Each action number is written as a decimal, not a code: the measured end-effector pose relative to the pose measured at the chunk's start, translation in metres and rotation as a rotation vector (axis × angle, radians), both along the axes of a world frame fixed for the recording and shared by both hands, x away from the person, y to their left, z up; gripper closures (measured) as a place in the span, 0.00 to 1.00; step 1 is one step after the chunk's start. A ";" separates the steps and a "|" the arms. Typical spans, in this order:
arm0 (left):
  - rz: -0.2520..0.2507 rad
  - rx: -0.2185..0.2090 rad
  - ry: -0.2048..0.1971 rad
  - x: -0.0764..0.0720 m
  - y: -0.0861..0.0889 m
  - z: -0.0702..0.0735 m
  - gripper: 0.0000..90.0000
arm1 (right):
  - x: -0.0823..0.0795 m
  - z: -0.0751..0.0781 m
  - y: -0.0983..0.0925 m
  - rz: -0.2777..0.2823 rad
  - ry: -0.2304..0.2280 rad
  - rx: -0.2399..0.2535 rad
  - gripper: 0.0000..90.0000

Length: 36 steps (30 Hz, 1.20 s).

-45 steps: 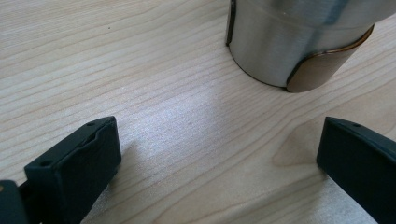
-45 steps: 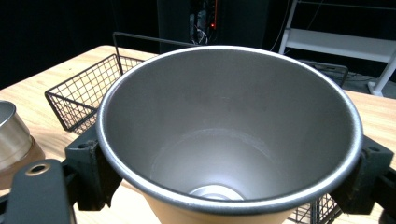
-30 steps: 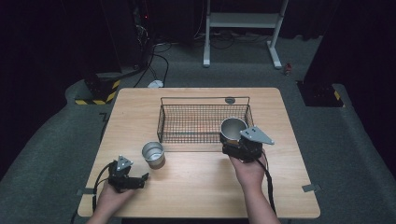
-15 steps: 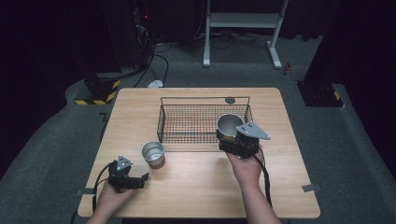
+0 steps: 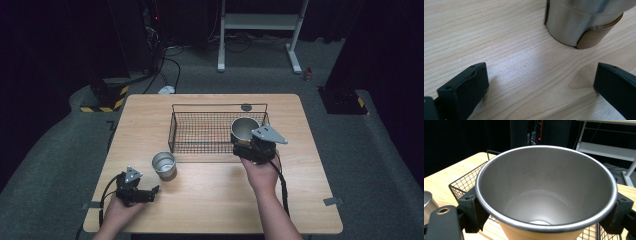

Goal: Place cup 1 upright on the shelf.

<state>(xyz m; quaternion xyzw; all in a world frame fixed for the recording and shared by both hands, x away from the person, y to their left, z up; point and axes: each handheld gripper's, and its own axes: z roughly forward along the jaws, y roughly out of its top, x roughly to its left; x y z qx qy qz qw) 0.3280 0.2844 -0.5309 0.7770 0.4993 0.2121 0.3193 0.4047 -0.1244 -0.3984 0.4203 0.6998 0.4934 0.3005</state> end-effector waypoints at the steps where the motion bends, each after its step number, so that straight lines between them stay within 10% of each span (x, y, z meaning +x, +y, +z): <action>1: 0.000 0.000 0.000 0.000 0.000 0.000 0.00 | 0.001 0.000 0.000 0.000 0.003 0.000 0.15; 36: 0.000 -0.006 0.000 -0.001 -0.001 0.000 0.00 | 0.050 0.007 0.010 -0.040 0.022 -0.010 0.15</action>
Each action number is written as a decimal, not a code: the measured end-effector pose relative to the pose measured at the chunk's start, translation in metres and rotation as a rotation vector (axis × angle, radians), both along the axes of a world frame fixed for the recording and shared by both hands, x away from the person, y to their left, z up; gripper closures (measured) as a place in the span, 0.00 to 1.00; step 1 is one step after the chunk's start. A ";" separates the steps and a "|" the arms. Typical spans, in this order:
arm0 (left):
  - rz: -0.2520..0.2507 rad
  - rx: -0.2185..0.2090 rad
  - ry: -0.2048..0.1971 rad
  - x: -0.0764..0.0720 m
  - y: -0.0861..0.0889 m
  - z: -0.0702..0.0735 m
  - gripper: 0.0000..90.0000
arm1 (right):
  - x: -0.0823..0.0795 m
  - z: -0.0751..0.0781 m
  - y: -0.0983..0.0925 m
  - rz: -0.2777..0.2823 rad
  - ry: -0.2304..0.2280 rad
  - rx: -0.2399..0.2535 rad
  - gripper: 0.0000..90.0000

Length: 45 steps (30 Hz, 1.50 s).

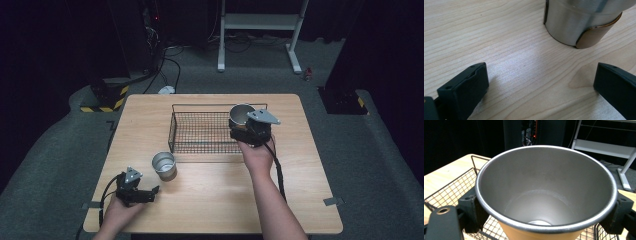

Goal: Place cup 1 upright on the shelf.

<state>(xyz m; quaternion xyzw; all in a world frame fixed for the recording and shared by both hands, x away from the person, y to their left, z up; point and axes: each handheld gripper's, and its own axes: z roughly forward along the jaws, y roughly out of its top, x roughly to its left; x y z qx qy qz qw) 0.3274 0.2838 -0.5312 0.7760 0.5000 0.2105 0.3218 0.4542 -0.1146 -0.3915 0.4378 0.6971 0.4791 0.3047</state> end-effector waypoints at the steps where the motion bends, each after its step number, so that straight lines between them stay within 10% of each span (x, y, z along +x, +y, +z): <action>1: 0.000 0.000 0.000 0.000 0.000 0.000 0.00 | 0.002 0.000 0.000 -0.002 0.008 0.001 0.15; 45: -0.006 -0.001 -0.001 0.000 0.000 0.000 0.00 | 0.062 -0.042 0.022 -0.063 0.202 -0.050 0.15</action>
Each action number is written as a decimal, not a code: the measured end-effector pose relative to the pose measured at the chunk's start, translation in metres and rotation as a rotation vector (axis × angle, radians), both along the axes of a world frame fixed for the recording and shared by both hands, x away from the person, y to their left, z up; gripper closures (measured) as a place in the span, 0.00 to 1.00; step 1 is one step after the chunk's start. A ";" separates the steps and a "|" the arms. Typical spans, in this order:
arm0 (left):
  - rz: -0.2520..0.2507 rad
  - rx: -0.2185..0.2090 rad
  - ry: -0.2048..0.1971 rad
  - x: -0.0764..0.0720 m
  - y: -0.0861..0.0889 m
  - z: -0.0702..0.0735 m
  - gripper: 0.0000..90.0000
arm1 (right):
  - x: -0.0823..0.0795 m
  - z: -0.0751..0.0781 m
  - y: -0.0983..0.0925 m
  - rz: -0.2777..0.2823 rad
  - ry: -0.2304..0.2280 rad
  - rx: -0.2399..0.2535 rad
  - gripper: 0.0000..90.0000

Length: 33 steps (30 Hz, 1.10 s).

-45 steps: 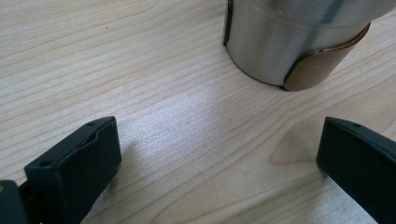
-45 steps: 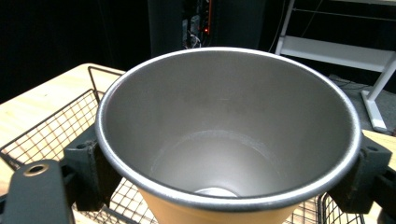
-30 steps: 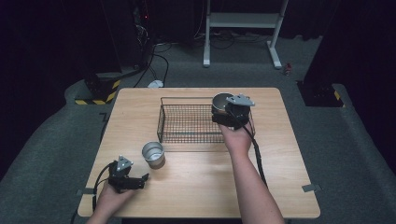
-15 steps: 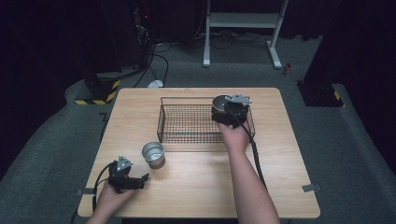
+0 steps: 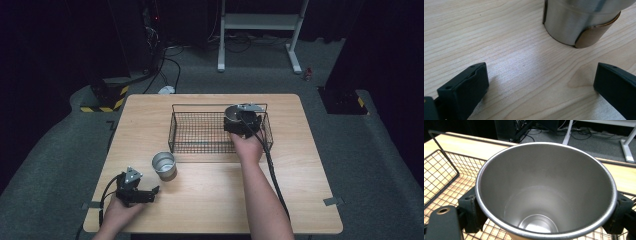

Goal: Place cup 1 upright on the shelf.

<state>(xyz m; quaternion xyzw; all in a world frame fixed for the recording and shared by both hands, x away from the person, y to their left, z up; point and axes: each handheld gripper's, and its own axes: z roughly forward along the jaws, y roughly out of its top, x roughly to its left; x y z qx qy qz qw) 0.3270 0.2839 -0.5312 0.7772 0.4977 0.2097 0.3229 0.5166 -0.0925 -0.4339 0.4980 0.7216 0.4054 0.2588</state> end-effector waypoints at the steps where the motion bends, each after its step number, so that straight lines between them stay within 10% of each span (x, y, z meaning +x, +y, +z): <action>1: 0.000 0.000 0.000 0.000 0.000 0.000 0.00 | 0.000 -0.001 0.001 0.002 0.003 -0.006 0.15; 33: -0.002 0.001 0.001 -0.001 0.000 0.000 0.00 | 0.004 -0.022 0.004 -0.009 0.081 -0.037 0.15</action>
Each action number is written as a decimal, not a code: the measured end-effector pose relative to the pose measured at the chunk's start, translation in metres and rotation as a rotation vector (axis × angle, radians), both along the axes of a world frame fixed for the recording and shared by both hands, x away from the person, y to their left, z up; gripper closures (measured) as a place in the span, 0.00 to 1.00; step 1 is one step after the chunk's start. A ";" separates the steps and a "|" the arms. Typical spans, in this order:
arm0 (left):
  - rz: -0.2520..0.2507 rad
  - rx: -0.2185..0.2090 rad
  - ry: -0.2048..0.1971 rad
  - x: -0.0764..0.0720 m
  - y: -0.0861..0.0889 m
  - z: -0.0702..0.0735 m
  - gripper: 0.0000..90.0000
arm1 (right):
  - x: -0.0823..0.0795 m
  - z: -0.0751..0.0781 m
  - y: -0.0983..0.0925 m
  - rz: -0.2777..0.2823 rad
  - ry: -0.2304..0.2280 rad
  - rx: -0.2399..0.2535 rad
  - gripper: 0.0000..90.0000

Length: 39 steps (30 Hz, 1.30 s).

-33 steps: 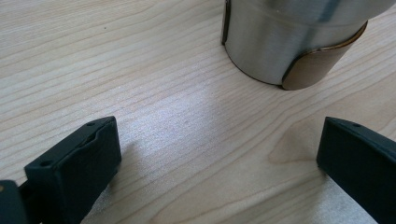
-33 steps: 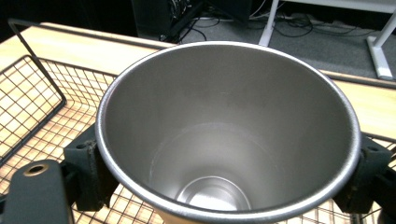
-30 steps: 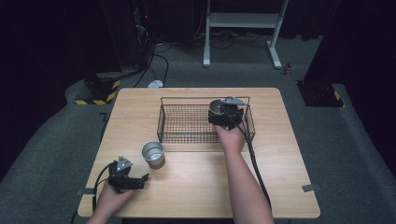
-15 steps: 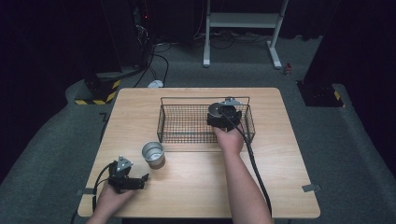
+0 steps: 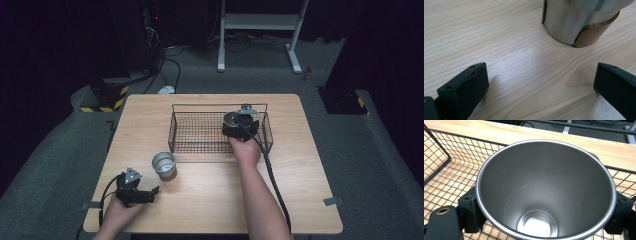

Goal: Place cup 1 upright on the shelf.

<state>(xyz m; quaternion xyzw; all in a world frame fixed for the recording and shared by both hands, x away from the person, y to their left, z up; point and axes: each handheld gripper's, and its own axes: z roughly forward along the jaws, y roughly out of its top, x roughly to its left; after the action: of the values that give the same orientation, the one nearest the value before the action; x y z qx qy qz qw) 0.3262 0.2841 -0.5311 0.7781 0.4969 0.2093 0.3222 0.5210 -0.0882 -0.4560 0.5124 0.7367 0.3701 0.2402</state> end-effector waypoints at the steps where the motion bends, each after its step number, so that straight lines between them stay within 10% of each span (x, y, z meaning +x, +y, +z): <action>1: 0.001 -0.002 0.000 0.000 0.000 0.000 0.00 | 0.000 0.000 -0.001 0.000 -0.002 -0.002 0.15; 39: -0.003 0.004 -0.001 0.000 0.000 0.000 0.00 | -0.010 -0.010 -0.006 0.009 0.014 -0.026 0.13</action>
<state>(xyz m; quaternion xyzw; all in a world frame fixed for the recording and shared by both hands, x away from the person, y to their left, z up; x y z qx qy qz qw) 0.3264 0.2844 -0.5310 0.7793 0.4952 0.2101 0.3214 0.5106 -0.0941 -0.4655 0.5086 0.7454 0.3580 0.2400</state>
